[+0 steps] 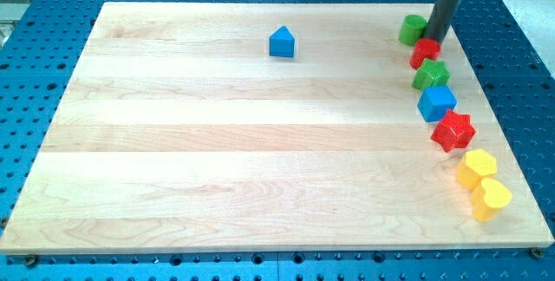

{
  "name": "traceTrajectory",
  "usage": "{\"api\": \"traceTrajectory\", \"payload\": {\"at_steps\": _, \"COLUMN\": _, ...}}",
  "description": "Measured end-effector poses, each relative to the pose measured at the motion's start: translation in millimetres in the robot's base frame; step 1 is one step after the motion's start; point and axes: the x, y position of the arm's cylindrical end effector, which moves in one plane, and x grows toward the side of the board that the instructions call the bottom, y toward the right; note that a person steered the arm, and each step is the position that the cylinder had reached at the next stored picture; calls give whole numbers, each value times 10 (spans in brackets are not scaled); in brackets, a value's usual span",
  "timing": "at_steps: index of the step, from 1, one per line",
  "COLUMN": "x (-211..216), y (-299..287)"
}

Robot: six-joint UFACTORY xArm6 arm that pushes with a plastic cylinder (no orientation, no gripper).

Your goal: Push the blue triangle slightly towards the top center of the board

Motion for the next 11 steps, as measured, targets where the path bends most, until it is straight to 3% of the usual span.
{"api": "traceTrajectory", "payload": {"at_steps": 1, "x": -3, "y": -205}}
{"api": "traceTrajectory", "payload": {"at_steps": 3, "x": 401, "y": -709}}
{"api": "traceTrajectory", "payload": {"at_steps": 4, "x": 495, "y": -1243}}
{"api": "traceTrajectory", "payload": {"at_steps": 5, "x": 488, "y": -1885}}
{"api": "traceTrajectory", "payload": {"at_steps": 8, "x": 310, "y": -3037}}
{"api": "traceTrajectory", "payload": {"at_steps": 10, "x": 96, "y": -2147}}
{"api": "traceTrajectory", "payload": {"at_steps": 11, "x": 89, "y": -2706}}
